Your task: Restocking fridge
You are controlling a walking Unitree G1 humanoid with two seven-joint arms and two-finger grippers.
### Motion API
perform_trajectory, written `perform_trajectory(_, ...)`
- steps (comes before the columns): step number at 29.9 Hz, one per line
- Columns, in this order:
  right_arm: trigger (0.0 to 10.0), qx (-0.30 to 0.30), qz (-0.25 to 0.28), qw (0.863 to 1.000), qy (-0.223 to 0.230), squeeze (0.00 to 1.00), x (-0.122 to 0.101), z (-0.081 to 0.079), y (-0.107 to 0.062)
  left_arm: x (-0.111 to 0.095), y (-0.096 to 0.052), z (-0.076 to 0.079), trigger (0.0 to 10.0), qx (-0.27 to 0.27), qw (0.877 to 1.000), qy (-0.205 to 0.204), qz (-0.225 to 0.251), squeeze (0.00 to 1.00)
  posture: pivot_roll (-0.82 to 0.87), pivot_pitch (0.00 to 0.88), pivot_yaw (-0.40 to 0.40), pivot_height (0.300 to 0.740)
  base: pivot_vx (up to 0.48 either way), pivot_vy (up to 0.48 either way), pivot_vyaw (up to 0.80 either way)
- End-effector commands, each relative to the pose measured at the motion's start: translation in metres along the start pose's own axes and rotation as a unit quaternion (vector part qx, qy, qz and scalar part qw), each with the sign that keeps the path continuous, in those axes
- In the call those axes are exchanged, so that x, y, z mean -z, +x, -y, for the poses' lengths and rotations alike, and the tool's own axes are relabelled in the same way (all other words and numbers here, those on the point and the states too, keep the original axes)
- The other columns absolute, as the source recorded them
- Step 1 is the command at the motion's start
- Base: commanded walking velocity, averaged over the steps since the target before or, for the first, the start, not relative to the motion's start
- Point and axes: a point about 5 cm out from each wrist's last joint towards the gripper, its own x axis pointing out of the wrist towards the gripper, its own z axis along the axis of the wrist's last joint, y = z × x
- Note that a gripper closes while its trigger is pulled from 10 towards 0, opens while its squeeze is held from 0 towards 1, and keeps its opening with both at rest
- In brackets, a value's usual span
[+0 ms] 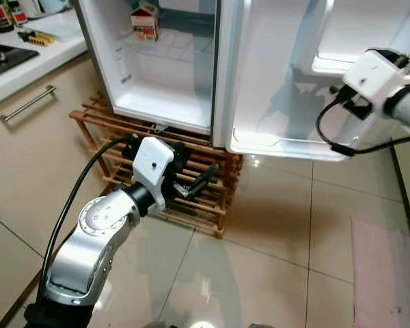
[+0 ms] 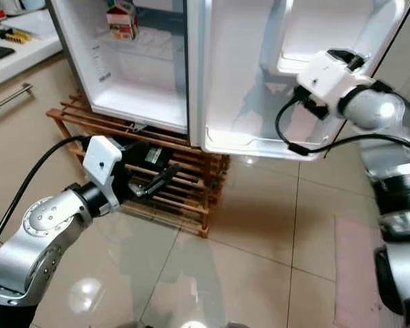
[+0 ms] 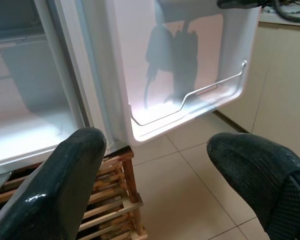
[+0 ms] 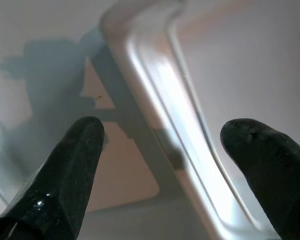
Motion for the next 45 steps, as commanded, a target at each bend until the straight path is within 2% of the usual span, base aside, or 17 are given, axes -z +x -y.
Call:
perform_trajectory(1, 10.0, 0.002, 0.004, 1.0, -0.026, 0.0, -0.004, 0.004, 0.002, -0.004, -0.001, 0.0, 10.0, 0.004, 1.0, 0.003, 0.007, 0.0, 0.0, 0.009, -0.009, 0.74, 0.0, 0.0, 0.0)
perform_trajectory(8, 10.0, 0.012, -0.008, 0.998, -0.067, 0.0, -0.007, 0.005, 0.014, -0.002, -0.002, 0.001, 10.0, -0.004, 1.0, -0.014, 0.013, 0.0, 0.0, 0.008, -0.011, 0.74, 0.0, 0.0, 0.0)
perform_trajectory(22, 10.0, 0.034, -0.036, 0.996, -0.079, 0.0, -0.001, 0.009, 0.021, -0.004, -0.003, 0.004, 10.0, 0.015, 1.0, -0.019, 0.018, 0.0, 0.01, 0.006, -0.007, 0.74, 0.0, 0.0, 0.0)
perform_trajectory(25, 10.0, 0.006, -0.043, 0.996, -0.083, 0.0, 0.001, 0.005, 0.022, -0.006, -0.003, 0.005, 10.0, 0.022, 0.999, -0.02, 0.026, 0.0, 0.0, 0.001, -0.009, 0.74, 0.0, 0.0, 0.0)
perform_trajectory(26, 10.0, -0.037, -0.042, 0.995, -0.078, 0.0, 0.003, -0.004, 0.022, -0.008, -0.004, 0.006, 10.0, 0.032, 0.999, -0.018, 0.033, 0.0, 0.0, 0.0, -0.013, 0.74, 0.0, 0.0, 0.0)
perform_trajectory(27, 10.0, -0.081, -0.049, 0.99, -0.102, 0.0, 0.007, -0.013, 0.022, -0.012, -0.004, 0.011, 10.0, 0.054, 0.997, -0.022, 0.044, 0.0, 0.0, 0.0, -0.018, 0.74, 0.0, 0.0, 0.0)
perform_trajectory(29, 10.0, -0.092, -0.052, 0.989, -0.105, 0.0, 0.009, -0.015, 0.022, -0.016, -0.004, 0.014, 10.0, 0.075, 0.996, -0.023, 0.052, 0.0, 0.01, 0.0, -0.023, 0.74, 0.0, 0.0, 0.0)
perform_trajectory(30, 10.0, -0.092, -0.051, 0.99, -0.093, 0.0, 0.009, -0.015, 0.022, -0.019, -0.005, 0.017, 10.0, 0.09, 0.994, -0.022, 0.056, 0.0, 0.01, 0.0, -0.024, 0.74, 0.0, 0.0, 0.0)
perform_trajectory(33, 10.0, -0.092, -0.049, 0.989, -0.103, 0.0, 0.009, -0.011, 0.02, -0.022, -0.007, 0.02, 10.0, 0.112, 0.992, -0.017, 0.06, 0.0, 0.01, 0.0, -0.031, 0.74, 0.0, 0.0, 0.0)
perform_trajectory(38, 10.0, -0.104, -0.041, 0.988, -0.107, 0.0, 0.008, -0.007, 0.019, -0.022, -0.009, 0.019, 10.0, 0.113, 0.992, -0.01, 0.059, 0.0, 0.01, 0.0, -0.031, 0.74, 0.0, 0.0, 0.0)
perform_trajectory(41, 10.0, -0.133, -0.02, 0.986, -0.098, 0.0, 0.002, -0.004, 0.016, -0.022, -0.01, 0.013, 10.0, 0.105, 0.993, -0.004, 0.055, 0.0, 0.0, 0.0, -0.027, 0.74, 0.0, 0.0, 0.0)
perform_trajectory(42, 10.0, -0.158, 0.008, 0.984, -0.077, 0.0, -0.004, -0.002, 0.014, -0.022, -0.01, 0.009, 10.0, 0.099, 0.994, 0.0, 0.053, 0.0, 0.0, 0.0, -0.02, 0.74, 0.0, 0.0, 0.0)
perform_trajectory(43, 10.0, -0.158, 0.008, 0.984, -0.077, 0.0, -0.004, -0.002, 0.014, -0.022, -0.01, 0.009, 10.0, 0.099, 0.994, 0.0, 0.053, 0.0, 0.0, 0.0, -0.02, 0.74, 0.0, 0.0, 0.0)
perform_trajectory(45, 10.0, -0.18, 0.035, 0.982, -0.048, 0.0, -0.01, 0.003, 0.01, -0.023, -0.011, 0.007, 10.0, 0.098, 0.994, 0.001, 0.052, 0.0, 0.0, 0.0, -0.018, 0.74, 0.0, 0.0, 0.0)
